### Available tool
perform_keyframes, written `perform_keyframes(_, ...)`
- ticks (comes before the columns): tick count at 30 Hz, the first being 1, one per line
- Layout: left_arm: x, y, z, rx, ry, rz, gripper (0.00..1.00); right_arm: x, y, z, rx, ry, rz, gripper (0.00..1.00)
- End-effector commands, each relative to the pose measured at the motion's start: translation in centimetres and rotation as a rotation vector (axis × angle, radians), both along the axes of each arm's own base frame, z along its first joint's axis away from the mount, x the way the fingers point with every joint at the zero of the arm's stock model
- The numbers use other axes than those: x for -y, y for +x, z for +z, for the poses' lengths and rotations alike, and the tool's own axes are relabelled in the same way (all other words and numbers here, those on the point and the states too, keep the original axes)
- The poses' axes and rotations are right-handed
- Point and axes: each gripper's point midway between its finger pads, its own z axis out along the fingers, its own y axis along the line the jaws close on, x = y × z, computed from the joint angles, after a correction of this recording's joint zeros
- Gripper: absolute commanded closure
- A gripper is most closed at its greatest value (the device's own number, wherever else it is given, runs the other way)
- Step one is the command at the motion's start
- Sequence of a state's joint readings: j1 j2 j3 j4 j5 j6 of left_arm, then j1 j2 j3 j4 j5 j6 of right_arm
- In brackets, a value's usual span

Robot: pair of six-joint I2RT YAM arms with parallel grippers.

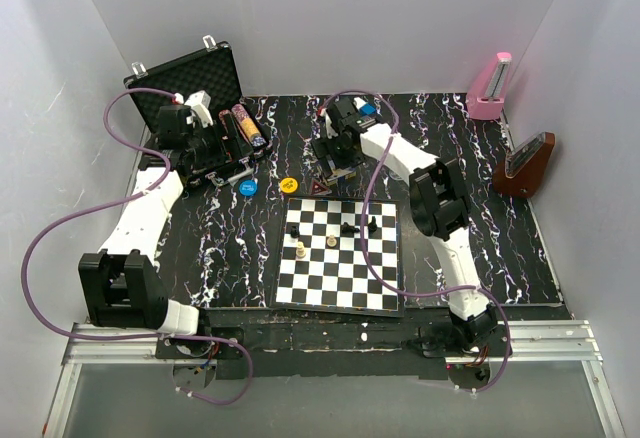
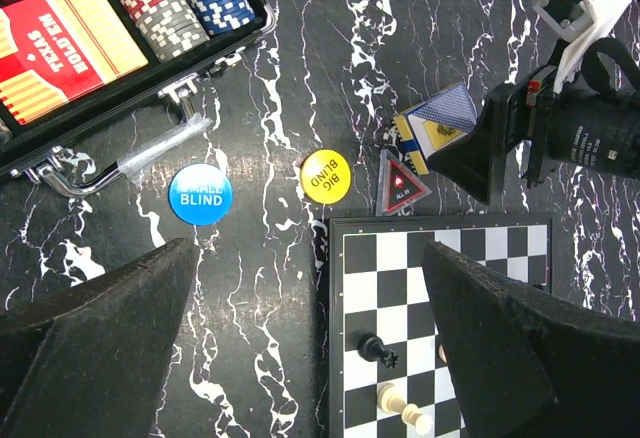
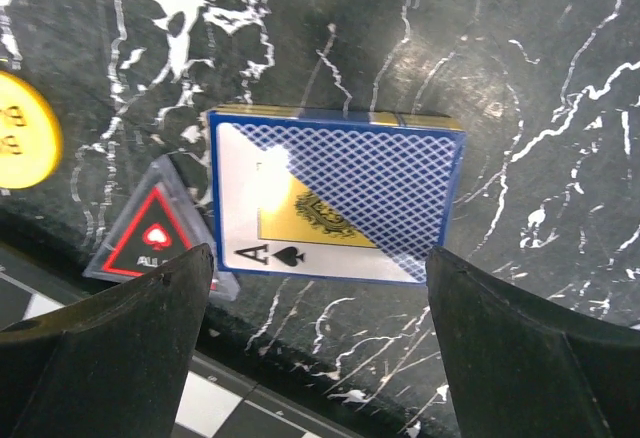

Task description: Pack up texas hold em set

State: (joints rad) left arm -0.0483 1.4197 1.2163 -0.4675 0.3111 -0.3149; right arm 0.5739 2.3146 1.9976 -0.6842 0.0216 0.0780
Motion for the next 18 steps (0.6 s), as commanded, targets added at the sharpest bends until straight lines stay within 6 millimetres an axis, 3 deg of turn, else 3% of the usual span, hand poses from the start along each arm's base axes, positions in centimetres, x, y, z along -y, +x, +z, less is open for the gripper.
perform_keyframes(1, 0.7, 0.0, 0.5, 0.007, -0.015, -0.033, 0.02, -0.5, 0.6, 0.9, -0.021, 0.061, -0.008, 0.05)
perform_keyframes(18, 5.6, -1.0, -2.3, -0.047, 0.058, -0.181, 0.02, 0.1, 1.6, 1.1, -0.044, 0.142, -0.075, 0.06)
